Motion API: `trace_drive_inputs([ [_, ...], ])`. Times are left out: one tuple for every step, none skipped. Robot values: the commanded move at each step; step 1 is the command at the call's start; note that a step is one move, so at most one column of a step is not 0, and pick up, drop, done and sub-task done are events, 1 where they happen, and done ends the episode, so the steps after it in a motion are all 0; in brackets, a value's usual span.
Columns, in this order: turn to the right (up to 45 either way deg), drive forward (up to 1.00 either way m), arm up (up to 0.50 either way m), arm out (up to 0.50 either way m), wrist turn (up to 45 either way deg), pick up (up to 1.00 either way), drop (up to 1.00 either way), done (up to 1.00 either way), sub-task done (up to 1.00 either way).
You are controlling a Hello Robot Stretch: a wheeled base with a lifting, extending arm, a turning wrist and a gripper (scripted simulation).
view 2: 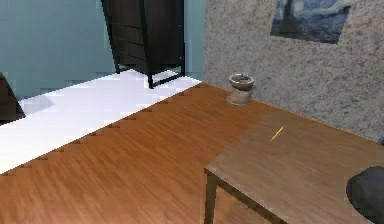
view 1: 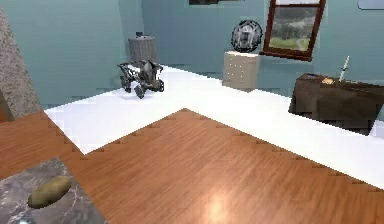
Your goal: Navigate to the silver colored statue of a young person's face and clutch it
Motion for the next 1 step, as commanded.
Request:
trace_drive_inputs([
  [45.0, 0.0, 0.0, 0.0, 0.0, 0.0, 0.0, 0.0, 0.0],
])
